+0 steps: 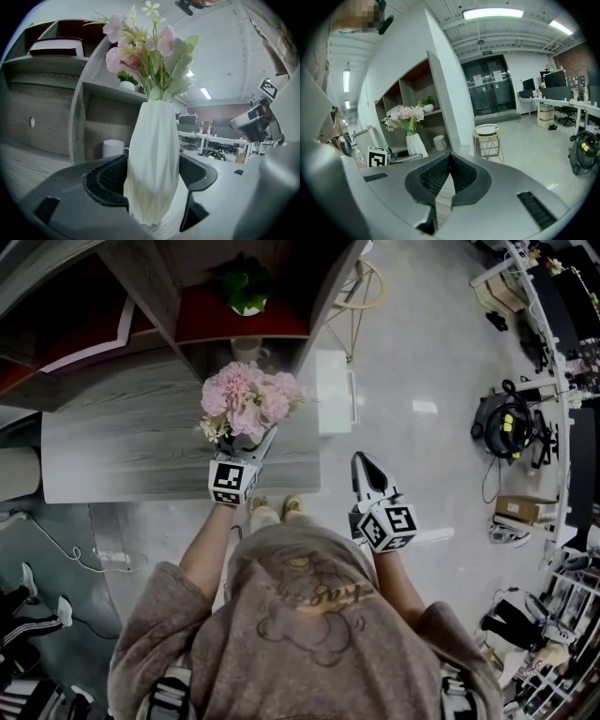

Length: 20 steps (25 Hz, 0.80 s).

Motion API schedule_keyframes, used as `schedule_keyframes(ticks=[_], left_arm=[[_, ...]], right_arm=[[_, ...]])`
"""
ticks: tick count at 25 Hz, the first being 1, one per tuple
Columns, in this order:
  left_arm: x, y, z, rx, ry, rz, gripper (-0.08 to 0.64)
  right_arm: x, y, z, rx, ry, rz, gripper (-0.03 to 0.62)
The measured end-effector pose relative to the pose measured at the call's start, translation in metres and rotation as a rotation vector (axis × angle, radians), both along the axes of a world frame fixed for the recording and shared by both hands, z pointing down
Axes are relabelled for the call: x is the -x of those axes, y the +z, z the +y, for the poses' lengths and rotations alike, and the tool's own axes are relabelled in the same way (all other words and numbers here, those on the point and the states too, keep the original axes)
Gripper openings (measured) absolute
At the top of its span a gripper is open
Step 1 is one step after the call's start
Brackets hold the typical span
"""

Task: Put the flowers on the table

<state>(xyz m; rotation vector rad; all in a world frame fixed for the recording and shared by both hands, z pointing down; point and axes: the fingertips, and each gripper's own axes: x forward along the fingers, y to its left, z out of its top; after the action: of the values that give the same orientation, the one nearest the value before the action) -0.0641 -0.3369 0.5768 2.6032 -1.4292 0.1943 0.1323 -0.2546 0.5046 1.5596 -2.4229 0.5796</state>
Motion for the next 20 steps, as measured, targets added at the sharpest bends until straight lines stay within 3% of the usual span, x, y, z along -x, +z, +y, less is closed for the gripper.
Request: schedule_keyframes(ticks=[20], left_arm=[[-0.003, 0.008, 0.015, 0.042, 0.024, -0.020, 0.350]], right_arm=[[-0.001, -0.005, 0.016, -0.021, -0.025, -0.005, -0.015]])
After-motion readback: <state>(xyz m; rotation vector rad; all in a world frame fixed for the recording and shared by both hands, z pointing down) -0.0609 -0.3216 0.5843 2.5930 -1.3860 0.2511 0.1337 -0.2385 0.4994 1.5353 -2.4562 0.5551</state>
